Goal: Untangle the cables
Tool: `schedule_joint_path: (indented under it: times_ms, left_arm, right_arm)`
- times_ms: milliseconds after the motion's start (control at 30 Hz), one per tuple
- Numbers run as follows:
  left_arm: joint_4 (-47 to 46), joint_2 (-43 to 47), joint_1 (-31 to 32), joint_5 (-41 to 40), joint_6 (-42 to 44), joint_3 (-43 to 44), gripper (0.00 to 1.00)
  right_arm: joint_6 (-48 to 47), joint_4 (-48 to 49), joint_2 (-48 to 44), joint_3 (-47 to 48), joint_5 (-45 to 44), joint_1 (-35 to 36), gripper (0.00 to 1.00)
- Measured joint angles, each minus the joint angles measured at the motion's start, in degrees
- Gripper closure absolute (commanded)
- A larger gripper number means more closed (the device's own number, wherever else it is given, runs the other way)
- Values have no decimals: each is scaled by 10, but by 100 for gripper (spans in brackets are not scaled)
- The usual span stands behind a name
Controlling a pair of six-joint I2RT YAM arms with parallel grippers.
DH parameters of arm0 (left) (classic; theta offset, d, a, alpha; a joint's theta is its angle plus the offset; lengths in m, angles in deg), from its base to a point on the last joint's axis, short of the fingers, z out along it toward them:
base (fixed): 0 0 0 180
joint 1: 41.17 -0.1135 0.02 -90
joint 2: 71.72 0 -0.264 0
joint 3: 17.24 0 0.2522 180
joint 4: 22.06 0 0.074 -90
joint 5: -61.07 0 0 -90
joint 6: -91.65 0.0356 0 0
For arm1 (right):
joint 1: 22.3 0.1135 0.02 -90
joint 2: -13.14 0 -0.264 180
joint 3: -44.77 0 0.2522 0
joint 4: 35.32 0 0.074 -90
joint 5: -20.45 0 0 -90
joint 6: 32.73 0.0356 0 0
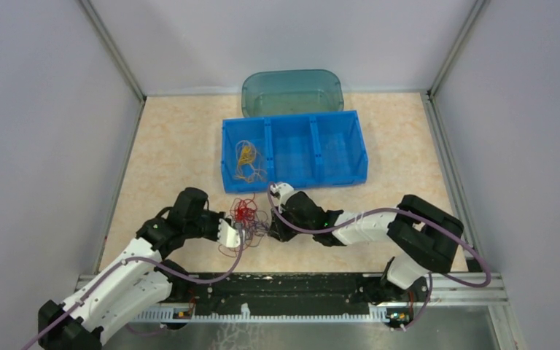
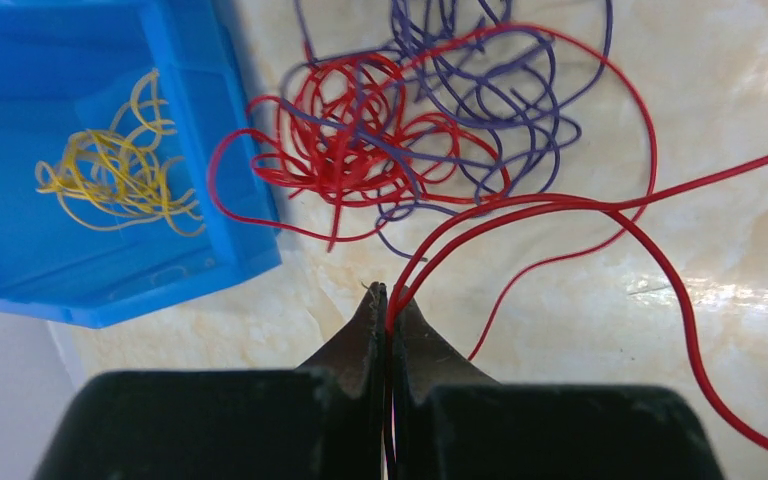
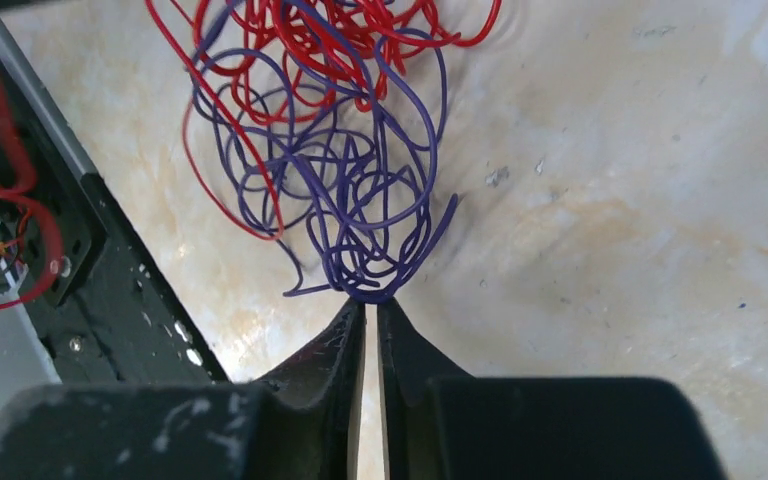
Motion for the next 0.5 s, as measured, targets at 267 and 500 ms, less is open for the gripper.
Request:
schedule_joint_path:
  times_ms: [267, 500]
  left_arm:
    - [-94, -11, 0, -34, 30, -64, 45]
    - [-66, -52, 0, 54, 30, -6, 19]
  right_arm:
    - [-6, -24, -96, -5, -19, -3, 100]
    - [-16, -112, -303, -20, -25, -51, 77]
